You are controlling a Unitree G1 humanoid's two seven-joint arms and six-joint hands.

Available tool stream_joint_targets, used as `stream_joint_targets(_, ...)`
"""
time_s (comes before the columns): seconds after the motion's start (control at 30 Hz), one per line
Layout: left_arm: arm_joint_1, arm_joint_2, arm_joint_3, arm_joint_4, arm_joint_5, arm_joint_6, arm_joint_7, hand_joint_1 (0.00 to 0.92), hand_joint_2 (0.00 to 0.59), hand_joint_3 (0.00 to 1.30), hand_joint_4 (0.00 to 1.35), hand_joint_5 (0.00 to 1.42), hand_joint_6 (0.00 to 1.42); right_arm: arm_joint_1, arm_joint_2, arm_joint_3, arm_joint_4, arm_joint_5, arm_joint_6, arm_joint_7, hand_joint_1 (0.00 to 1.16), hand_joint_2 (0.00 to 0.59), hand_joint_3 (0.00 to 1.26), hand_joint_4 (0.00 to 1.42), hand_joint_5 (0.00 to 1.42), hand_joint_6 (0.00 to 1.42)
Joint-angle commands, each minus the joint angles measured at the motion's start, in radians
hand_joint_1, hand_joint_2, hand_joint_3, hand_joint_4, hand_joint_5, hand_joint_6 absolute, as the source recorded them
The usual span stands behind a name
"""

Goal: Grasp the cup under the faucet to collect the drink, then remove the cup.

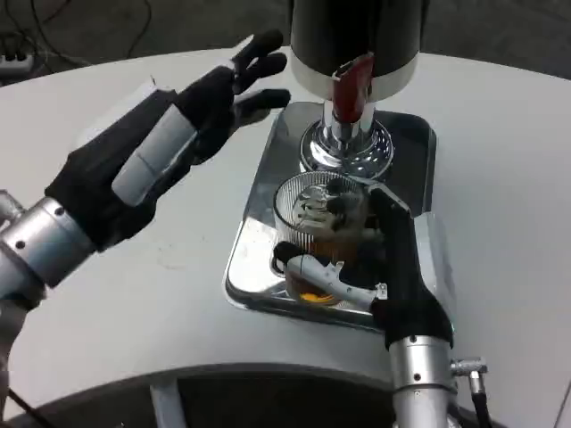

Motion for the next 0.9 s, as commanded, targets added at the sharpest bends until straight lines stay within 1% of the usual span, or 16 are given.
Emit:
stream_joint_targets(0.03,0.067,0.037,0.023,-0.022,0.013,-0.064,-0.024,0.0,0.078,0.05,0.0,0.11,0.05,0.051,-0.004,0.02,-0.09,-0.011,-0.002,0.031,0.9,0.15,0.74,0.76,0.9,0.79)
stream_joint_targets(0.2,0.131,0.051,0.036,-0.048,0.0,-0.085,-0.038,0.0,0.079,0.06,0.01,0.13,0.06,0.102,-0.017,0.026,-0.182,-0.012,0.004,0.079,0.9,0.149,0.74,0.77,0.91,0.79)
stream_joint_targets(0.37,0.188,0.063,0.044,-0.087,-0.005,-0.106,-0.063,0.0,0.079,0.07,0.02,0.14,0.06,0.158,-0.035,0.017,-0.293,-0.003,0.02,0.13,0.9,0.144,0.75,0.77,0.92,0.81)
stream_joint_targets(0.47,0.215,0.062,0.045,-0.108,-0.005,-0.123,-0.068,0.0,0.08,0.08,0.03,0.14,0.06,0.181,-0.04,0.01,-0.339,0.0,0.03,0.153,0.9,0.142,0.75,0.77,0.92,0.81)
stream_joint_targets(0.53,0.253,0.063,0.042,-0.143,0.003,-0.153,-0.076,0.0,0.08,0.08,0.03,0.14,0.06,0.213,-0.046,-0.002,-0.378,0.011,0.037,0.173,0.9,0.141,0.75,0.77,0.92,0.81)
stream_joint_targets(0.63,0.302,0.076,0.041,-0.183,0.034,-0.227,-0.088,0.0,0.08,0.08,0.04,0.14,0.06,0.25,-0.054,-0.012,-0.422,0.02,0.041,0.197,0.91,0.14,0.75,0.77,0.92,0.81)
stream_joint_targets(0.8,0.334,0.097,0.05,-0.187,0.055,-0.328,-0.099,0.0,0.081,0.08,0.04,0.14,0.06,0.303,-0.064,-0.025,-0.51,0.053,0.049,0.252,0.91,0.139,0.76,0.77,0.92,0.82)
stream_joint_targets(0.9,0.362,0.116,0.068,-0.178,0.067,-0.414,-0.111,0.0,0.083,0.08,0.03,0.12,0.06,0.354,-0.086,-0.04,-0.605,0.1,0.061,0.317,0.91,0.139,0.76,0.77,0.93,0.82)
